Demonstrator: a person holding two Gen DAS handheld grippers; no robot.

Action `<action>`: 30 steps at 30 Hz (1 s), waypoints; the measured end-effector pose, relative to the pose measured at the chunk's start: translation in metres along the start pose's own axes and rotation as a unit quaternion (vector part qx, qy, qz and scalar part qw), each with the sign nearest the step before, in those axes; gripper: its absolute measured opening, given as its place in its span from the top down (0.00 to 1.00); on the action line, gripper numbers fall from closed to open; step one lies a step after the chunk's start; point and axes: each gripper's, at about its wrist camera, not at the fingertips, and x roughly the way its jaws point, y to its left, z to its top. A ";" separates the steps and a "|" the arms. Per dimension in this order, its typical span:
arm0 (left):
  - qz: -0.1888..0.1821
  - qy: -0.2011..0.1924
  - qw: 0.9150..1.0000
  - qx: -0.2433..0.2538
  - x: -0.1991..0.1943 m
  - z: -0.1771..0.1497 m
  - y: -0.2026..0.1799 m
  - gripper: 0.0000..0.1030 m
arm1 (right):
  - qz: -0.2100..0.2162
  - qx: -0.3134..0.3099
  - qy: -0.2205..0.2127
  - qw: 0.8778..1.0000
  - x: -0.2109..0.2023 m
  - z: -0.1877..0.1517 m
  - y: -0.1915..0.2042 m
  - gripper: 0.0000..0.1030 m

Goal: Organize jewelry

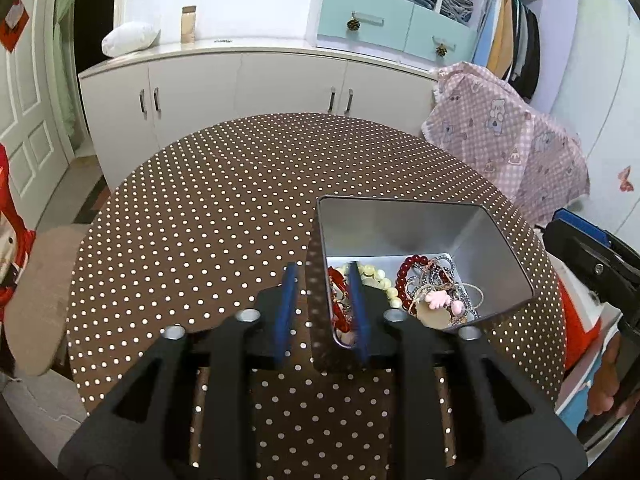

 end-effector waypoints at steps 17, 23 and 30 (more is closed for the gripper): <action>0.043 -0.064 0.996 0.034 -0.051 -0.012 -0.025 0.25 | -0.016 -0.008 -0.048 0.999 -0.048 -0.012 0.011 0.09; 0.049 -0.091 0.994 0.034 -0.078 -0.020 -0.037 0.23 | -0.023 -0.025 -0.067 0.997 -0.067 -0.019 0.026 0.08; 0.056 -0.124 0.990 0.044 -0.110 -0.029 -0.052 0.16 | -0.029 -0.036 -0.092 0.995 -0.092 -0.027 0.037 0.08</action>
